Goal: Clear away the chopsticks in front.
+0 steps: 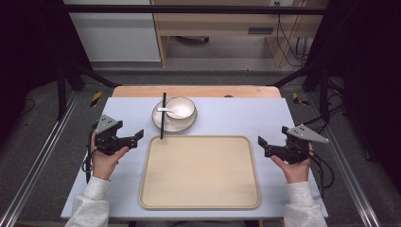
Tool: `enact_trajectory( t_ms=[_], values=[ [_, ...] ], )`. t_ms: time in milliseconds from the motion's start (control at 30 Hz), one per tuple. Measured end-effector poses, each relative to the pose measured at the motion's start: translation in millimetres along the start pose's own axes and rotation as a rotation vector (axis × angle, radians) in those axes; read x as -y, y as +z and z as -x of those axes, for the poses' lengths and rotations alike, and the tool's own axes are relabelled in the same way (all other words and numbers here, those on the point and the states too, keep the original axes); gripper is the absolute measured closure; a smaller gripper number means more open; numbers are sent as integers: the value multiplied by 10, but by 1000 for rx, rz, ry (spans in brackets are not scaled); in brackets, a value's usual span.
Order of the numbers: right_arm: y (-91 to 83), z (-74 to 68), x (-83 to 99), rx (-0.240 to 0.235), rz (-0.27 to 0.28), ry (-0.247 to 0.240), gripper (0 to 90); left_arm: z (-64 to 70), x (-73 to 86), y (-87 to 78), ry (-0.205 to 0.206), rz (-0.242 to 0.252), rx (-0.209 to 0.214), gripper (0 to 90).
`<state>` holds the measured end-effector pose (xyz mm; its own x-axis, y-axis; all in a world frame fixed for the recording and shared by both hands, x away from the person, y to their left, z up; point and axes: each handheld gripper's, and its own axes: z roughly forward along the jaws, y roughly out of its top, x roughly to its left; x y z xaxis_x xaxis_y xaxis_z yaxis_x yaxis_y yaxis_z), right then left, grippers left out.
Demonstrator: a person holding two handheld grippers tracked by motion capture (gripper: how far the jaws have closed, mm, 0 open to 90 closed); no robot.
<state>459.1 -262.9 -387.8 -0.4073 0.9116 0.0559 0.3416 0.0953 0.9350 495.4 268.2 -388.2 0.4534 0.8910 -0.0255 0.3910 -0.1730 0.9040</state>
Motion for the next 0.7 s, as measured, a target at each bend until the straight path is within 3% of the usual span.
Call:
enact_trajectory(
  t_ms=[533,700],
  values=[
    [38,-25,6,-2,-9,-8,23,69,-130,313,2,-21,8,109],
    [63,-34,15,-6,-22,-17,23,95,-142,435,26,-47,1,148]
  ],
)
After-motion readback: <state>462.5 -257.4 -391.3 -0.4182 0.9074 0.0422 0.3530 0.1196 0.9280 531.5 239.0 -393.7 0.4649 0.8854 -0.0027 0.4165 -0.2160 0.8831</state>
